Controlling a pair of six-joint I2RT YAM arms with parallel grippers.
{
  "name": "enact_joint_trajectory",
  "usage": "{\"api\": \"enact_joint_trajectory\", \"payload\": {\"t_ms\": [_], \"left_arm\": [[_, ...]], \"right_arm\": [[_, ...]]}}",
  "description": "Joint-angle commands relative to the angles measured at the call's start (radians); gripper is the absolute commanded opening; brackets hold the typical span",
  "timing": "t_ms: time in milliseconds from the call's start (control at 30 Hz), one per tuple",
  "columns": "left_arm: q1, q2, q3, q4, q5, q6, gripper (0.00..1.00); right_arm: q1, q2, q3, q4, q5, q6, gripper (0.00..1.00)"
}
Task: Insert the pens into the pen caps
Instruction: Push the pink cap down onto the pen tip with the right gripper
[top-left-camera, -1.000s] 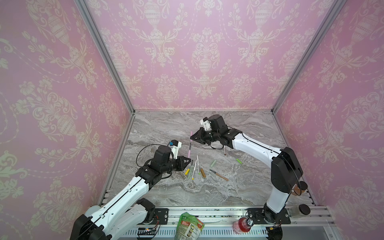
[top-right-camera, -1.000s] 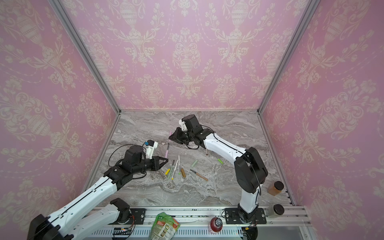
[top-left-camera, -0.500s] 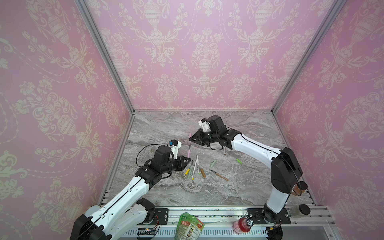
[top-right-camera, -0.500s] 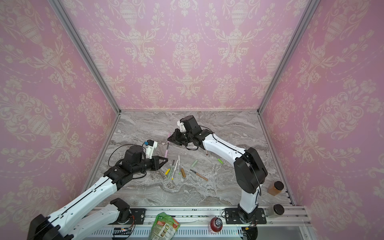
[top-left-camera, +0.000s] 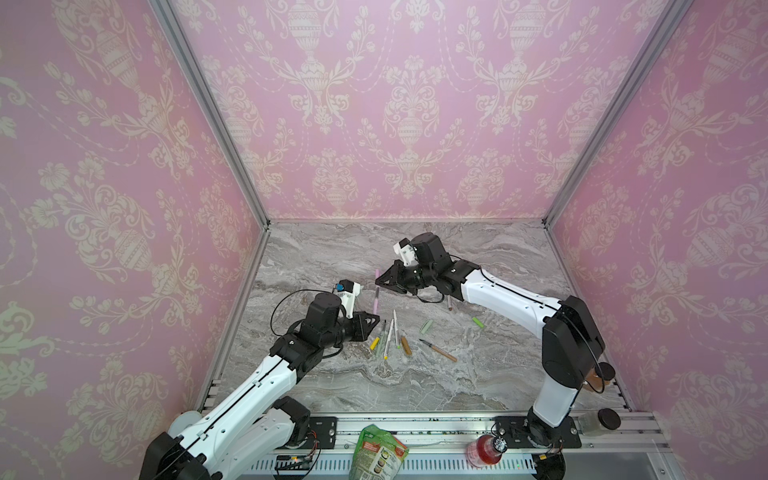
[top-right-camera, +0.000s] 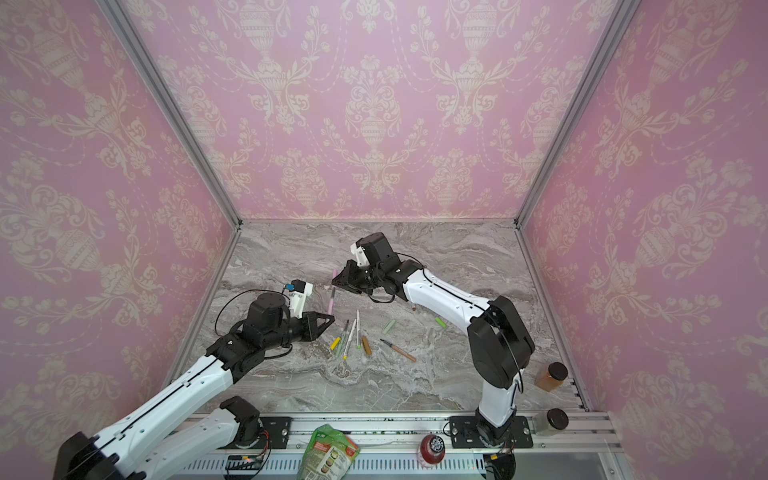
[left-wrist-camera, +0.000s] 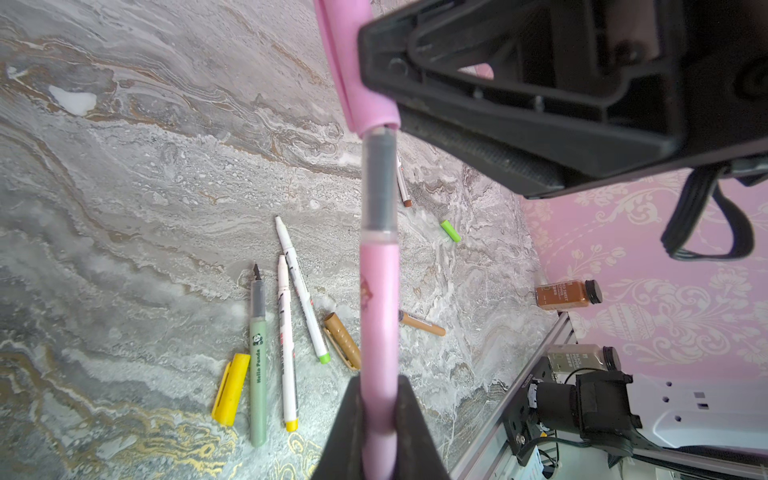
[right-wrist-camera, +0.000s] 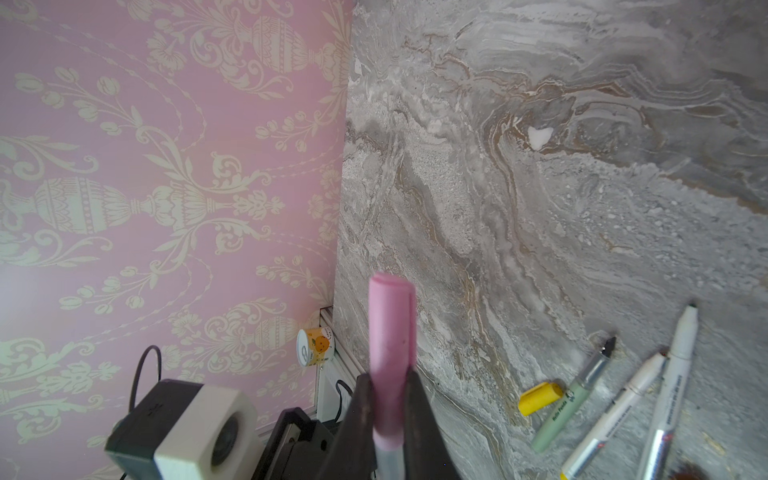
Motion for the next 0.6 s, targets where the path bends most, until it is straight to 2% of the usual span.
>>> {"api": "enact_joint_trajectory", "payload": {"t_ms": [0,567], "left_arm": [[-0.007,-0.018,-0.014,0.042,-0.037,-0.023,0.00],[-0.007,-0.029,-0.019,0.114,-0.074,-0.069,0.00]], "right_arm": [[0.013,-0.045,-0.023,0.000,0.003,-0.030,0.05],[0.063,-0.100,-0.076,0.054,0.074,-0.109,0.04]]}}
